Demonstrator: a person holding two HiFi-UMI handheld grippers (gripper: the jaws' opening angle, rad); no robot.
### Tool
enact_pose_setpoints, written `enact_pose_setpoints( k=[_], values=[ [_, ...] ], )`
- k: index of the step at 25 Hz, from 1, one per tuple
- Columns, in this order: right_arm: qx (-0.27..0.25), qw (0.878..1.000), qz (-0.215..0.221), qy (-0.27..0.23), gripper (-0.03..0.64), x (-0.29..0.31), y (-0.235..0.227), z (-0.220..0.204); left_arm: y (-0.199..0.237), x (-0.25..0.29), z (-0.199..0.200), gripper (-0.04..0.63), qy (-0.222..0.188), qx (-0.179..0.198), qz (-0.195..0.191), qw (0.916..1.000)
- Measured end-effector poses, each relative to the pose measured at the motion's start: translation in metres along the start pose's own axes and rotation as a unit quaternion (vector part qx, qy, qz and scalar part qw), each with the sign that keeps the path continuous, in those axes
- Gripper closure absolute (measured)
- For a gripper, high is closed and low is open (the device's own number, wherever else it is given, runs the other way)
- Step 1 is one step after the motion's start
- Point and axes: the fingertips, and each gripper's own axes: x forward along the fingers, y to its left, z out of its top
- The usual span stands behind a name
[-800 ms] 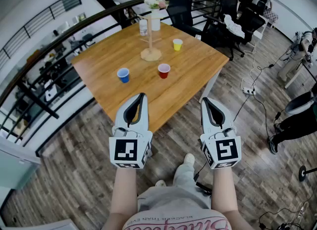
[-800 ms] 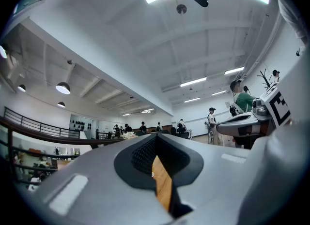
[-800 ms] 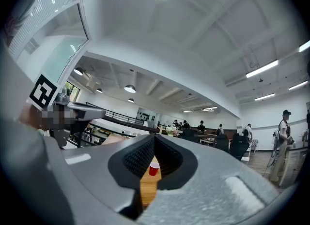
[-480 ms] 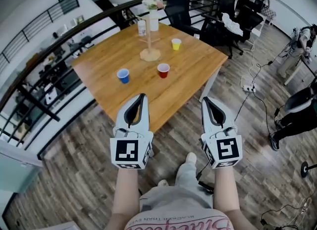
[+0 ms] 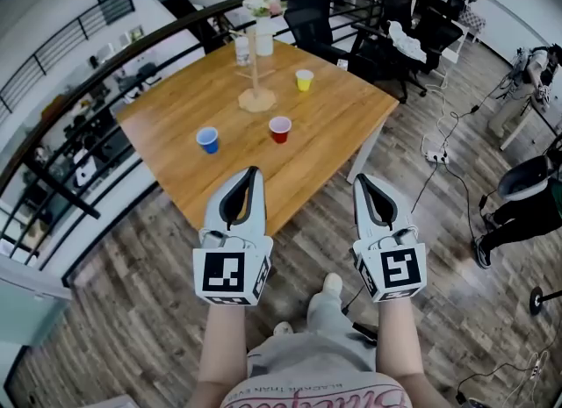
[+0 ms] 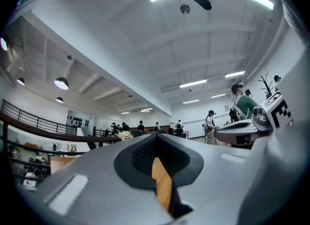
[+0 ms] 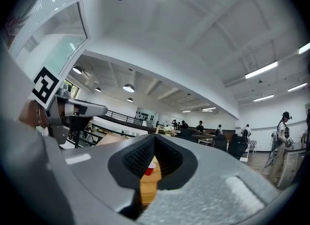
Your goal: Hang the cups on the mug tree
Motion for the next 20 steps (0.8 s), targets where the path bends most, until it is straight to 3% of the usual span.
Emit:
enact_pose_setpoints(
  k=[8,20],
  values=[
    [0.007,1.000,0.020,0.007,0.615,0.049,-0.057,-0.031,-0.007,0.070,-0.027,0.581,0.016,-0.004,0.023,0.9996],
    [0.015,0.997,0.080,0.005,0.615,0.149,-0.160,-0.053,0.001,0.188,-0.045,0.581,0.026,0.007,0.093,0.9953]
  ],
)
